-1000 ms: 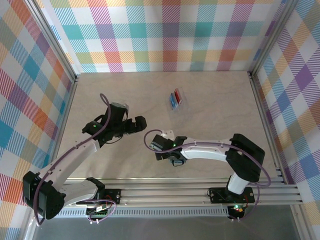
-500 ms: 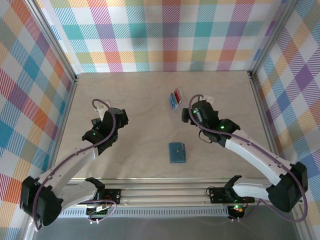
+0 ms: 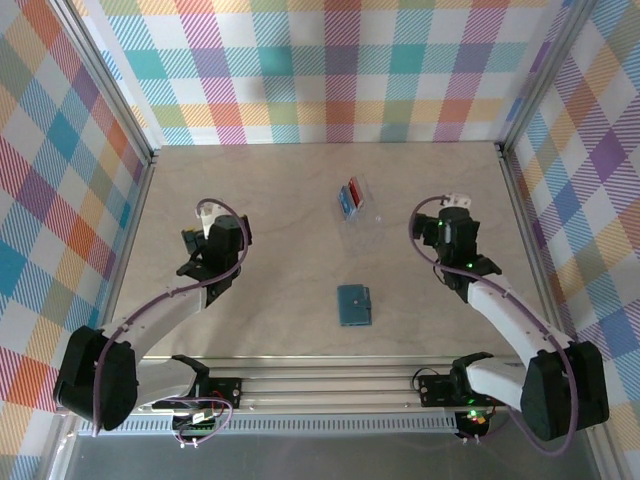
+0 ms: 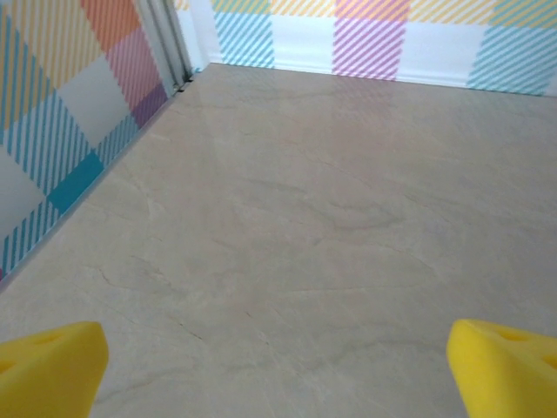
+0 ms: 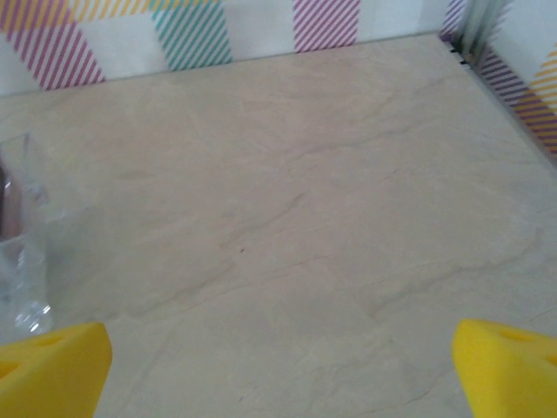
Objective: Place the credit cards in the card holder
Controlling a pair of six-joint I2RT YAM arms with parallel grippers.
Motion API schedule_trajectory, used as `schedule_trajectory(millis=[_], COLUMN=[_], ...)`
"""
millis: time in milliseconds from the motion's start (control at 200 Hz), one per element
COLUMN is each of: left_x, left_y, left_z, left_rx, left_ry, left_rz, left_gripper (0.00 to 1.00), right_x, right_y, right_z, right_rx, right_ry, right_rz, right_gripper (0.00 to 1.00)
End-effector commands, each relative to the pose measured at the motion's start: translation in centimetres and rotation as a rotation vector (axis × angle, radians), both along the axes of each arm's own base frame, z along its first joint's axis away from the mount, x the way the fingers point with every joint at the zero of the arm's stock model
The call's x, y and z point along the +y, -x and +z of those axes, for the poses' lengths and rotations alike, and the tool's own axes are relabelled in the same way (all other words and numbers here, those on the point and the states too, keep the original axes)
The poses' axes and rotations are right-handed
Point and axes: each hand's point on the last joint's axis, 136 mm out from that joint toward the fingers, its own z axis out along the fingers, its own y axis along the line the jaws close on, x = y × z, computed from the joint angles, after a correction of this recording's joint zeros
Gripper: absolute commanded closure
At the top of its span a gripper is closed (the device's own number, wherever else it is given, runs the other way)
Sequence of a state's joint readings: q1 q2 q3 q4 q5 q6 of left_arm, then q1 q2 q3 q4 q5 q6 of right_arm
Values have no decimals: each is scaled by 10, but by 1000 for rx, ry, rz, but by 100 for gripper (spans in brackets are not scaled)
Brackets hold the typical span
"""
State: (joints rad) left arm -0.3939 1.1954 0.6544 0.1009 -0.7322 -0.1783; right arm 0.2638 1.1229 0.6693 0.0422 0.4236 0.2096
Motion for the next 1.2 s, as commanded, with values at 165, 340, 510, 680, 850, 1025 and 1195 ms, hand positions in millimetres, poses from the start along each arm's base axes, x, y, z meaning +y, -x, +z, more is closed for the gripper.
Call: schedule_trajectory(millis=[165,340,510,680,850,1025,1195], left_x=[38,38,55,71,68,38,37], left_y=[-8,-21,-18,-9,-14,-30,-34], left_z=[-39,-67,-74,-77,-81,-98,-100], left_rx=[-8,25,-60,-113,-103,-100,-41], left_ry=[-64,-120,-40,85,124,110,102], left_rz=[114,62,72,70,11,-191,-175], left_gripper=[0,0,0,0,0,0,0], right_x=[-5,-13,-11,-9,-13,-16,-23], right_y=[-18,-27,-32,-26,-27,-31,-35], right_z=[-36,-75,-83,-76,-80,-92,-93], right_rx=[-35,27,26,-45,-157,-119,-97], right_ry=[69,72,94,94,74,12,7], right_rz=[75,73,118,162,186,218,178], right_gripper=[0,0,0,0,0,0,0])
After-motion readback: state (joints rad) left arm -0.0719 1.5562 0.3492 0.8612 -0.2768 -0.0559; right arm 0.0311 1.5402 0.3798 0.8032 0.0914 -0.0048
